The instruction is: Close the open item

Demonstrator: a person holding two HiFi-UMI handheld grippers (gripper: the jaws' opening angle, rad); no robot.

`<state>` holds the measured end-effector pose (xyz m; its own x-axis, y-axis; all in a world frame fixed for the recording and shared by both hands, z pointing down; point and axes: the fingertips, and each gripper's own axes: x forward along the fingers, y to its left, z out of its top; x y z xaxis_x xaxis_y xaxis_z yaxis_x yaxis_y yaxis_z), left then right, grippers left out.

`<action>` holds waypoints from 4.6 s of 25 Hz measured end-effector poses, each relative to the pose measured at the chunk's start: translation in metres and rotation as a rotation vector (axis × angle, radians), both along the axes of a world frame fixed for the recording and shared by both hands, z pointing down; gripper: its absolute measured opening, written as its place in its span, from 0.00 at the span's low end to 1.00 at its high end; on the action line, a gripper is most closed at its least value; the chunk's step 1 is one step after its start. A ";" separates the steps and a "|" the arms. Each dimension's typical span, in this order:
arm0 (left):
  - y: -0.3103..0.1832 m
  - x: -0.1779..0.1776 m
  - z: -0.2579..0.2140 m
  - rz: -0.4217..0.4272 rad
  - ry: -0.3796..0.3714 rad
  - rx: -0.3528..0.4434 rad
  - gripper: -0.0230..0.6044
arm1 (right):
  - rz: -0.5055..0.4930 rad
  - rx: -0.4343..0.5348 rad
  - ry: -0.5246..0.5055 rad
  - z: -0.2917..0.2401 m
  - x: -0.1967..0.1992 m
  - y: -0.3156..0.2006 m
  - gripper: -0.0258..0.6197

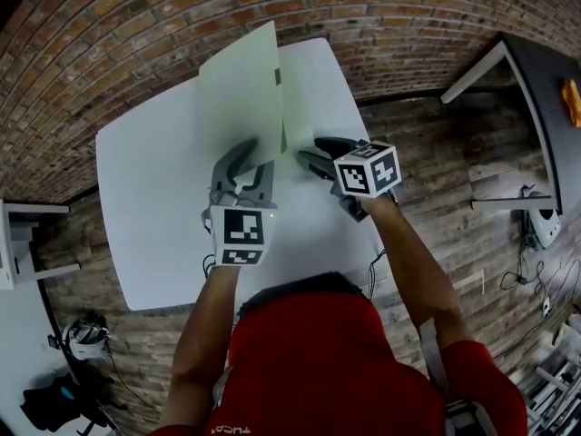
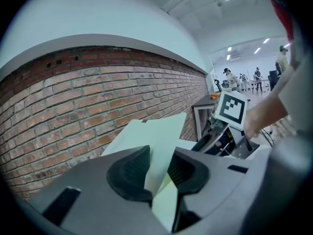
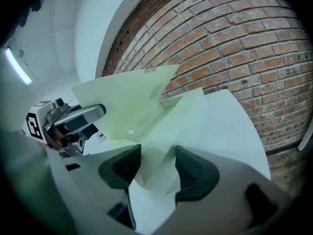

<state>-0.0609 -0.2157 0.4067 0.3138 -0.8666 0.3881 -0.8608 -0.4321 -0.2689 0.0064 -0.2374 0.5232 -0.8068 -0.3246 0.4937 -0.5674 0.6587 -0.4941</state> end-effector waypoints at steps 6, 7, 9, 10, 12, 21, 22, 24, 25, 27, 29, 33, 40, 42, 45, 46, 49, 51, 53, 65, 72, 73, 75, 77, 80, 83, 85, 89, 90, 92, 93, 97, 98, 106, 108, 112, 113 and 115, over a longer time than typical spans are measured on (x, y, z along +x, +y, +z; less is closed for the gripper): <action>-0.003 0.009 0.010 0.028 -0.016 -0.020 0.18 | -0.009 0.000 0.000 0.000 -0.001 0.000 0.39; -0.004 0.011 0.012 0.034 -0.019 -0.023 0.18 | -0.011 0.000 -0.001 0.000 -0.001 0.000 0.39; -0.005 0.015 0.016 0.041 -0.024 -0.031 0.19 | -0.014 0.000 0.000 0.000 0.000 0.000 0.39; -0.005 0.017 0.017 0.043 -0.028 -0.035 0.19 | -0.016 0.001 0.002 0.000 0.000 0.000 0.39; -0.006 0.020 0.021 0.049 -0.038 -0.043 0.19 | -0.020 0.002 0.003 0.000 0.000 0.000 0.39; -0.005 0.029 0.035 0.084 -0.070 -0.087 0.20 | -0.040 0.008 -0.002 0.000 0.000 0.001 0.39; -0.005 0.030 0.037 0.087 -0.072 -0.092 0.20 | -0.042 0.009 -0.002 0.000 0.000 0.001 0.39; -0.005 0.032 0.039 0.094 -0.077 -0.100 0.20 | -0.046 0.010 -0.004 0.001 0.001 0.001 0.39; -0.005 0.033 0.040 0.098 -0.079 -0.104 0.20 | -0.048 0.011 -0.004 0.001 0.000 0.001 0.39; -0.005 0.034 0.043 0.108 -0.085 -0.116 0.20 | -0.054 0.013 -0.007 0.000 0.000 0.001 0.39; -0.005 0.035 0.046 0.118 -0.091 -0.128 0.20 | -0.061 0.015 -0.010 0.000 0.000 0.001 0.39; -0.004 0.038 0.051 0.139 -0.104 -0.152 0.20 | -0.079 0.015 -0.016 0.000 0.000 0.002 0.39; -0.004 0.041 0.060 0.170 -0.124 -0.186 0.21 | -0.131 0.012 -0.017 0.000 0.001 0.005 0.39; -0.005 0.043 0.061 0.177 -0.131 -0.192 0.21 | -0.143 0.012 -0.016 0.001 0.001 0.004 0.39; -0.005 0.044 0.064 0.189 -0.144 -0.202 0.21 | -0.164 0.009 -0.024 0.001 0.001 0.005 0.39; -0.004 0.044 0.066 0.193 -0.148 -0.206 0.21 | -0.171 0.006 -0.028 0.001 0.001 0.005 0.39; -0.003 0.045 0.070 0.204 -0.162 -0.220 0.22 | -0.193 0.000 -0.043 0.001 0.002 0.006 0.39; -0.003 0.046 0.072 0.214 -0.168 -0.229 0.22 | -0.205 0.000 -0.052 0.001 0.003 0.006 0.39; -0.004 0.047 0.074 0.224 -0.176 -0.238 0.22 | -0.218 0.001 -0.057 0.001 0.003 0.006 0.39; -0.004 0.048 0.083 0.280 -0.215 -0.286 0.23 | -0.333 0.000 -0.070 0.001 0.004 0.007 0.39; -0.004 0.050 0.089 0.312 -0.244 -0.315 0.24 | -0.379 0.005 -0.073 0.001 0.006 0.007 0.39; -0.005 0.051 0.090 0.318 -0.252 -0.319 0.24 | -0.384 0.005 -0.074 0.001 0.006 0.007 0.39; -0.005 0.051 0.091 0.333 -0.270 -0.327 0.24 | -0.395 0.005 -0.075 0.001 0.006 0.007 0.39; -0.005 0.051 0.092 0.346 -0.281 -0.339 0.24 | -0.409 0.008 -0.072 0.001 0.006 0.007 0.39; -0.004 0.051 0.093 0.365 -0.295 -0.361 0.24 | -0.431 0.013 -0.061 0.002 0.007 0.008 0.39; -0.004 0.051 0.094 0.380 -0.309 -0.371 0.24 | -0.454 0.015 -0.045 0.002 0.007 0.009 0.39; -0.005 0.051 0.094 0.385 -0.313 -0.372 0.24 | -0.461 0.017 -0.033 0.002 0.009 0.007 0.39; -0.005 0.052 0.094 0.389 -0.312 -0.370 0.24 | -0.413 0.033 -0.026 -0.001 0.020 -0.004 0.39; -0.005 0.052 0.094 0.391 -0.313 -0.370 0.24 | -0.391 0.035 -0.026 -0.002 0.024 -0.008 0.39; -0.004 0.052 0.094 0.396 -0.315 -0.371 0.24 | -0.340 0.036 -0.033 -0.004 0.030 -0.017 0.39; -0.004 0.053 0.094 0.399 -0.316 -0.371 0.24 | -0.315 0.036 -0.041 -0.007 0.032 -0.022 0.39; -0.004 0.053 0.094 0.414 -0.319 -0.376 0.24 | -0.214 0.020 -0.095 -0.017 0.033 -0.039 0.39; -0.004 0.053 0.094 0.417 -0.320 -0.377 0.24 | -0.182 0.015 -0.101 -0.018 0.033 -0.045 0.39; -0.005 0.053 0.093 0.430 -0.325 -0.371 0.25 | 0.034 0.052 -0.018 -0.023 0.016 -0.093 0.39; -0.005 0.053 0.093 0.434 -0.327 -0.368 0.25 | 0.070 0.073 0.020 -0.021 0.011 -0.103 0.39; -0.004 0.052 0.093 0.444 -0.330 -0.362 0.26 | 0.105 0.102 0.105 -0.015 0.001 -0.118 0.39; -0.004 0.052 0.093 0.446 -0.330 -0.361 0.26 | 0.108 0.110 0.124 -0.014 -0.001 -0.121 0.39; -0.005 0.052 0.093 0.449 -0.330 -0.357 0.26 | 0.105 0.119 0.152 -0.010 -0.004 -0.124 0.39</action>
<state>-0.0089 -0.2204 0.4997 0.4298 -0.4798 0.7649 -0.4730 -0.8412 -0.2619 0.0024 -0.3617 0.5130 -0.6846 -0.4656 0.5608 -0.6979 0.6408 -0.3199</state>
